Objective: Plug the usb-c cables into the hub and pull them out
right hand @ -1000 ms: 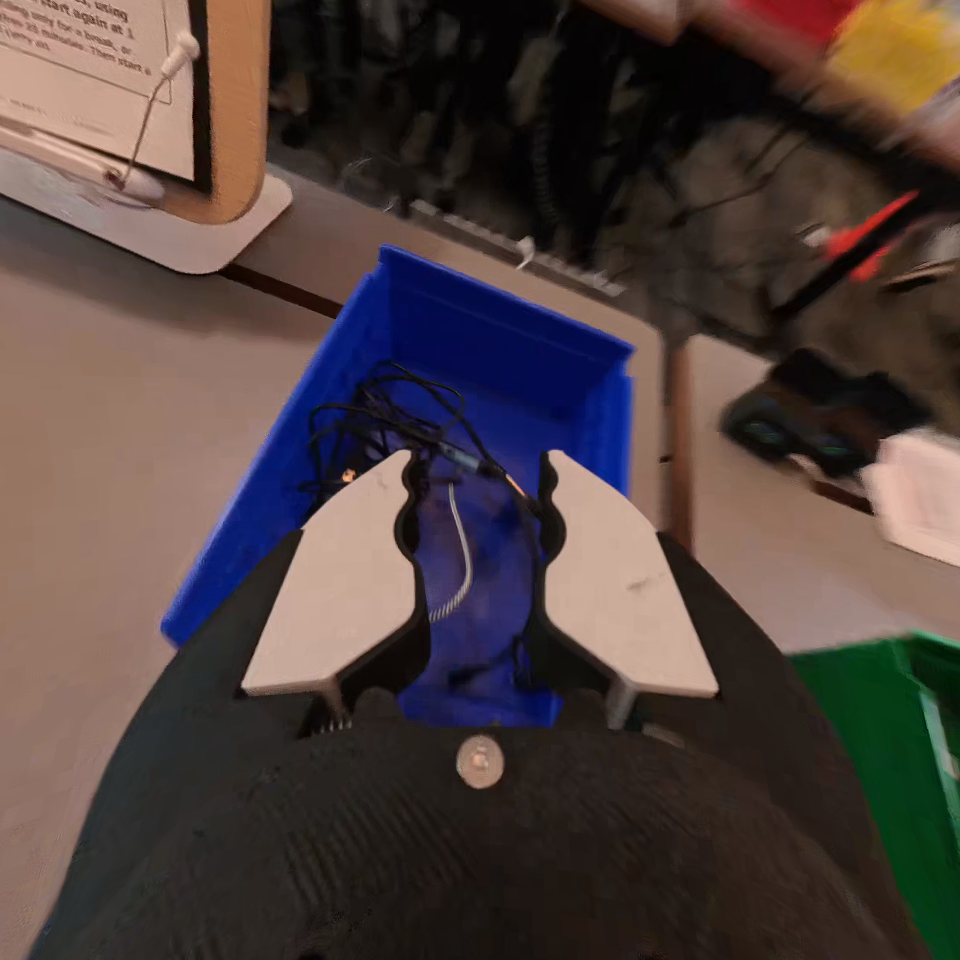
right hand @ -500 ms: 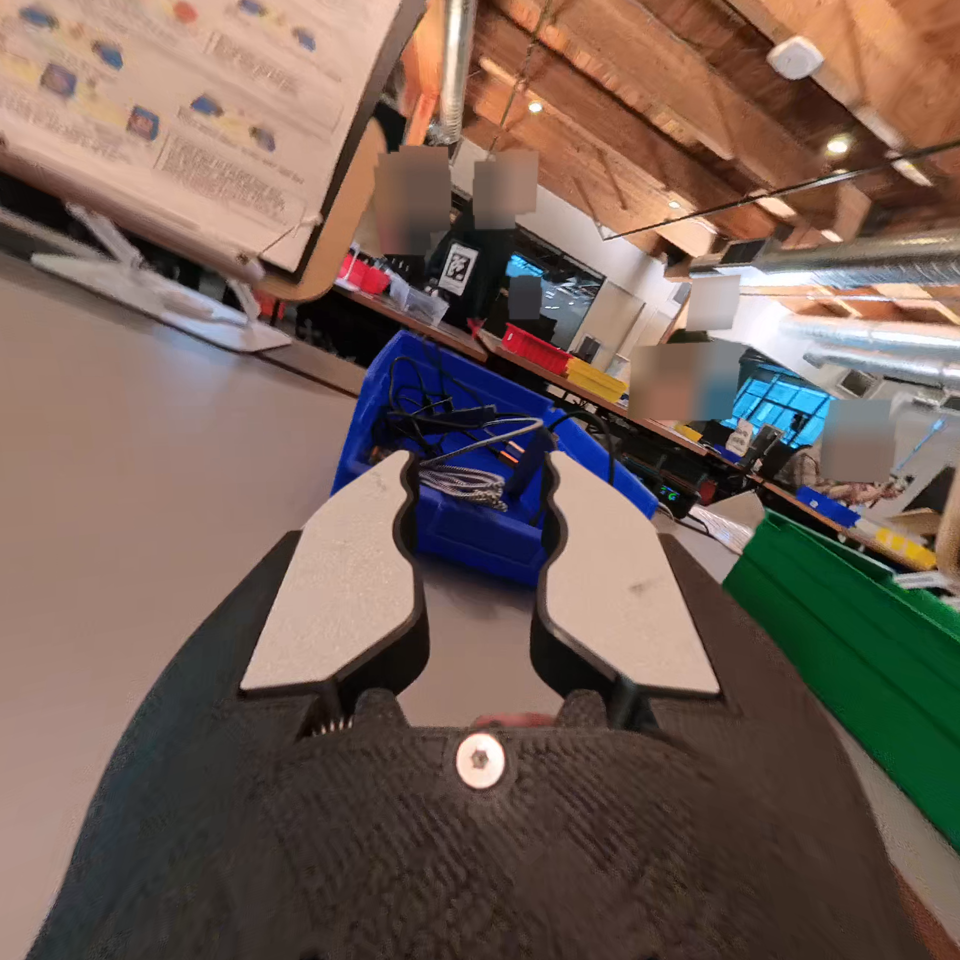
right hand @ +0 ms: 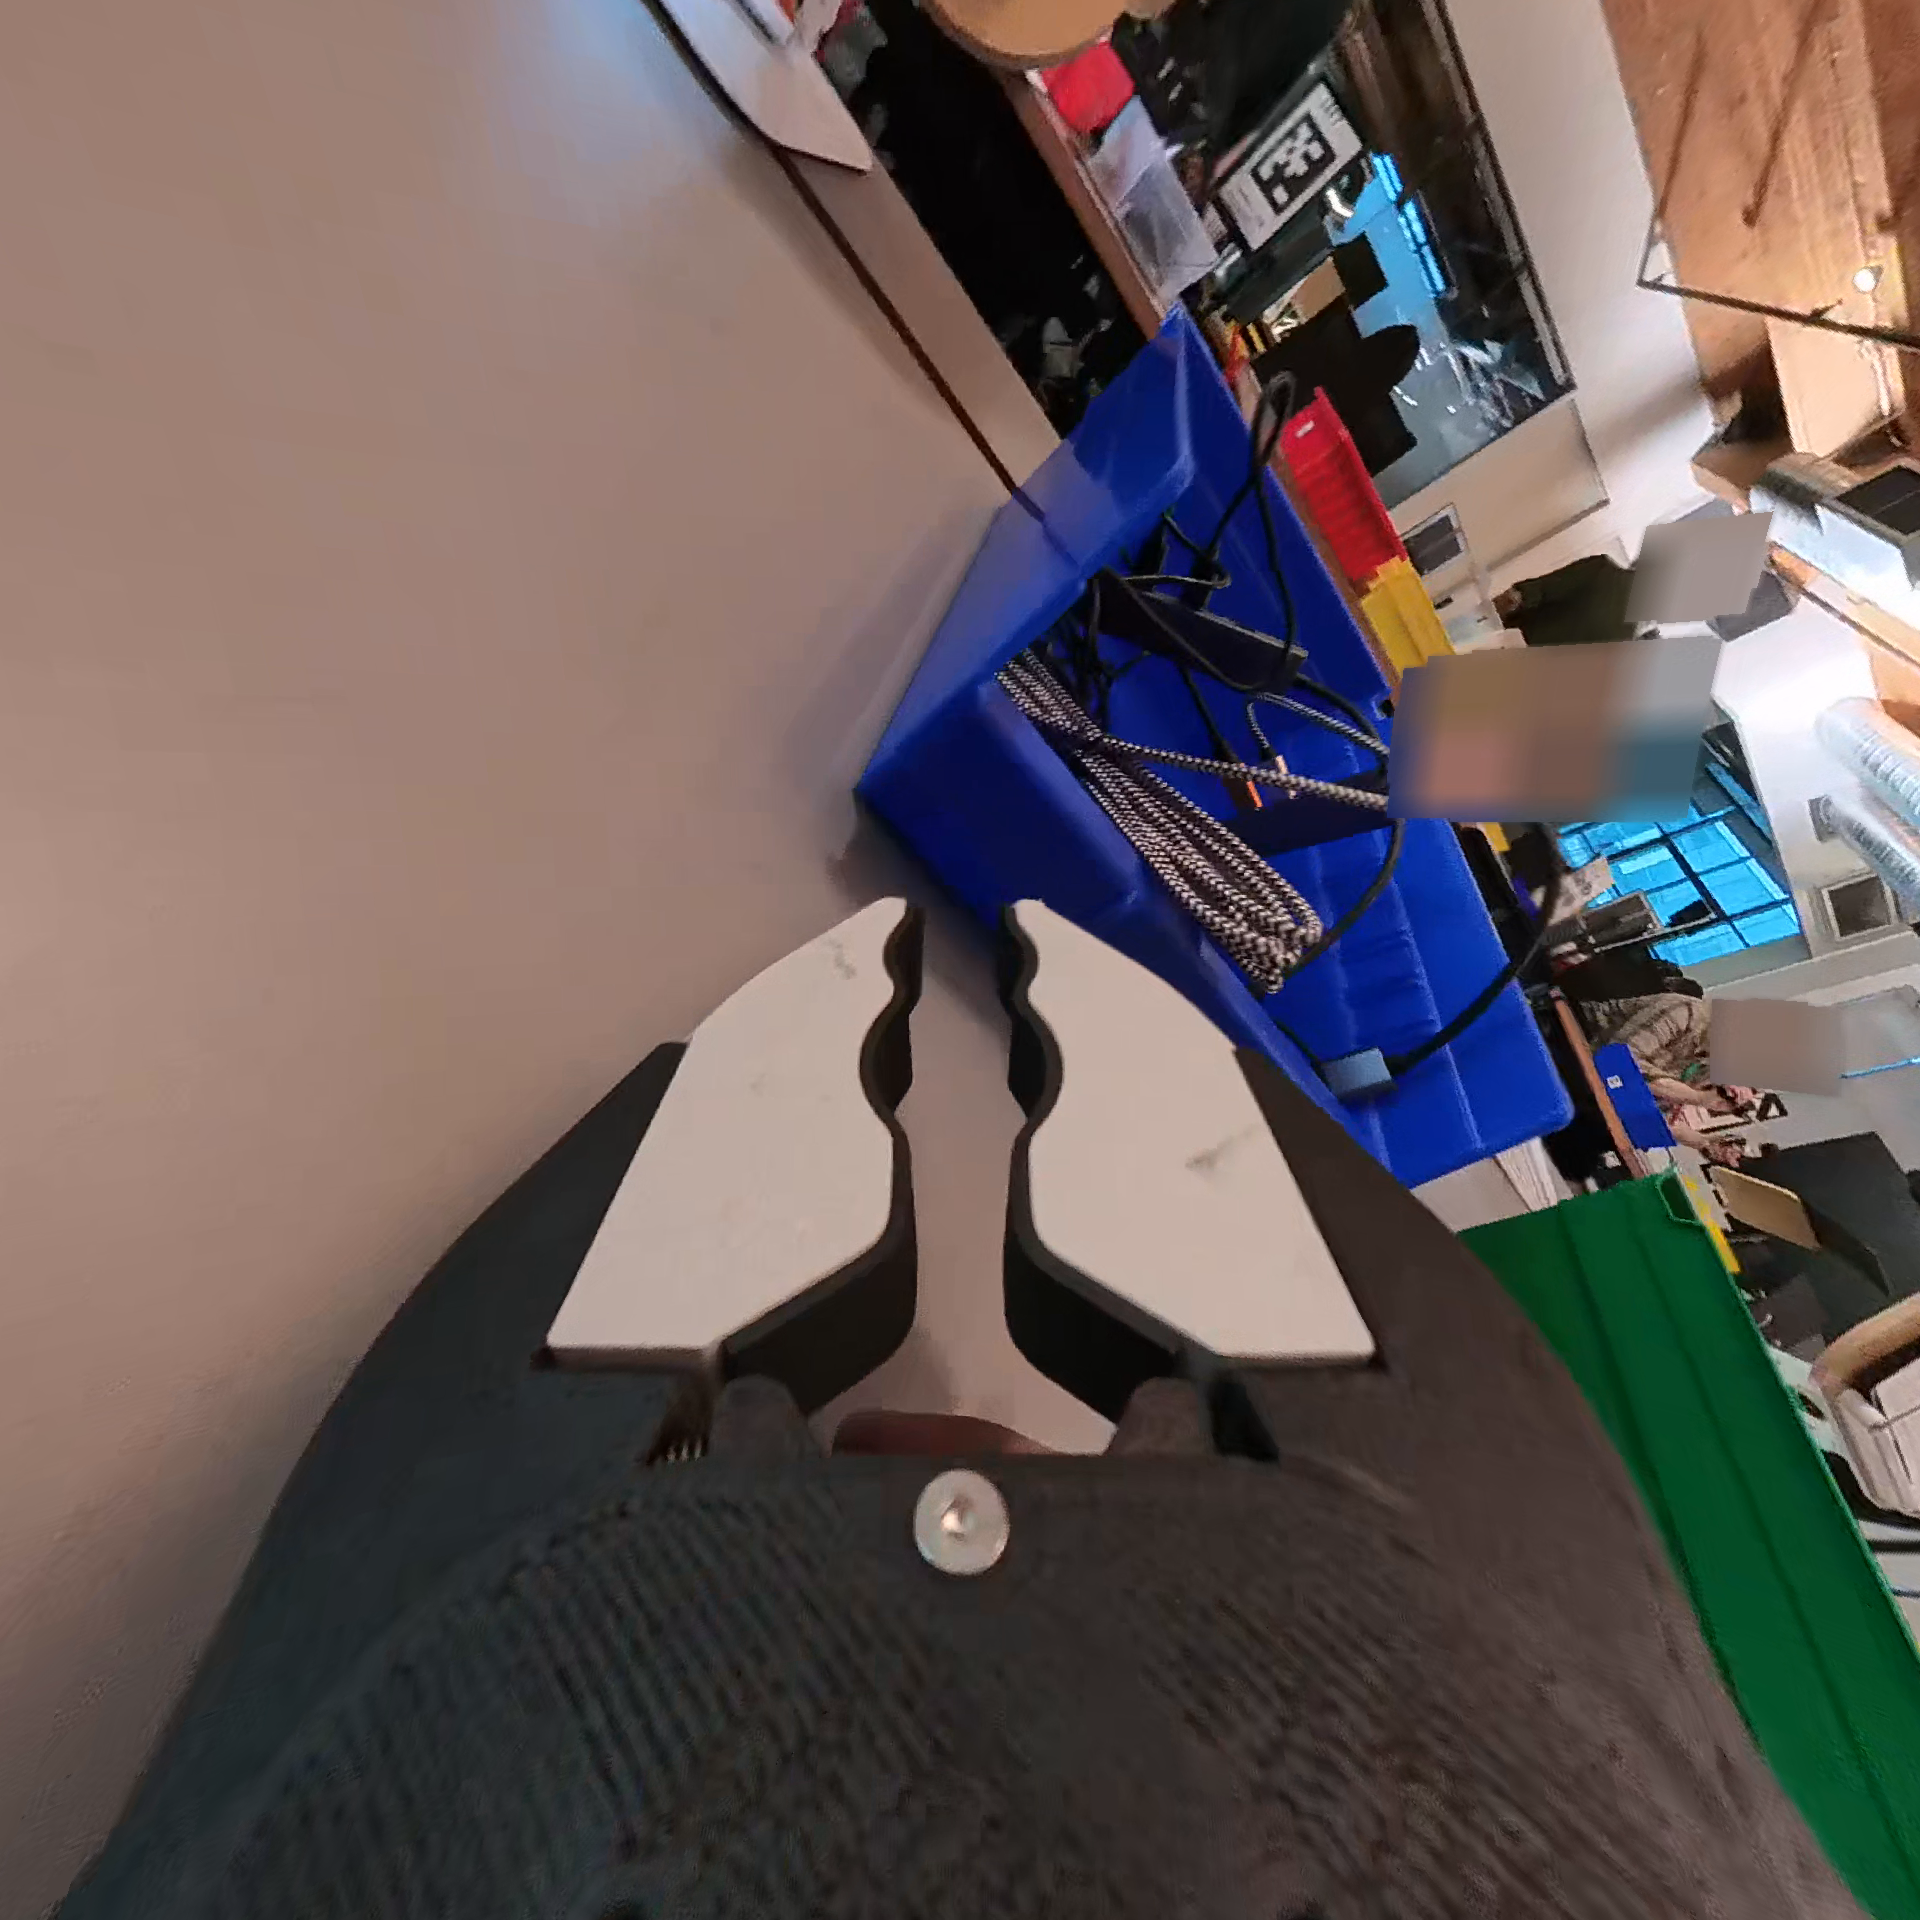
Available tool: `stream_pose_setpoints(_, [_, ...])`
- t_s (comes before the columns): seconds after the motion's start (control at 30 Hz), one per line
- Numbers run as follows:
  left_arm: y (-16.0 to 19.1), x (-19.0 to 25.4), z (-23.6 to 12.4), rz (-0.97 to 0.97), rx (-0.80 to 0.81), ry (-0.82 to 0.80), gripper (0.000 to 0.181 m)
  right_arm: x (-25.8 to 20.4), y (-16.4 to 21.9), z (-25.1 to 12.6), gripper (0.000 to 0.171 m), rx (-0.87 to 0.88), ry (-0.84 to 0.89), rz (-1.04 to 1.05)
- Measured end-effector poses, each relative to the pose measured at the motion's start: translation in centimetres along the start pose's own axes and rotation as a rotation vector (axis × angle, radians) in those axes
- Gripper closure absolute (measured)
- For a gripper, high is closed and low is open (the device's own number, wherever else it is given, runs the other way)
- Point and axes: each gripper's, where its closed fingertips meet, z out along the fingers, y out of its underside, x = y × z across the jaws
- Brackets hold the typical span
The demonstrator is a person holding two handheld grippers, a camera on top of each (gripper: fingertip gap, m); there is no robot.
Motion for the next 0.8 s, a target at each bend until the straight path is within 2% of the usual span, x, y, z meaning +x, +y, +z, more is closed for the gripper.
stream_pose_setpoints(0.13, [-0.3,0.6,1.7,0.044,-0.051,0.004,0.094,1.6,-0.5,-0.8,0.150,0.060,0.079,0.068])
stream_pose_setpoints(0.2, [-0.6,2.0,3.3,0.014,-0.071,0.040,0.095,3.2,-1.0,-1.8,0.143,0.132,0.138,0.157])
stream_pose_setpoints(0.3, [-1.7,3.9,6.2,-0.050,-0.067,0.004,0.095,5.4,-1.0,-2.9,0.134,0.196,0.220,0.282])
stream_pose_setpoints(0.37, [-4.1,5.8,9.3,-0.123,-0.007,-0.030,0.105,6.2,-0.7,-3.1,0.124,0.197,0.241,0.335])
stream_pose_setpoints(0.47, [-7.8,10.1,15.7,-0.166,-0.017,0.034,0.111,6.7,-0.3,-3.1,0.111,0.196,0.235,0.393])
stream_pose_setpoints(0.57, [-9.7,13.2,23.0,-0.151,-0.202,0.076,0.107,7.5,0.4,-3.0,0.099,0.188,0.207,0.503])
stream_pose_setpoints(0.63, [-9.9,13.2,27.4,-0.172,-0.339,0.016,0.102,8.1,1.3,-2.6,0.095,0.157,0.190,0.597])
stream_pose_setpoints(0.73, [-8.2,13.1,32.5,-0.271,-0.570,-0.035,0.099,7.9,2.0,-1.8,0.084,0.111,0.132,0.653])
stream_pose_setpoints(0.8, [-5.9,12.8,34.2,-0.316,-0.742,-0.083,0.099,8.0,2.2,-1.6,0.074,0.097,0.125,0.670])
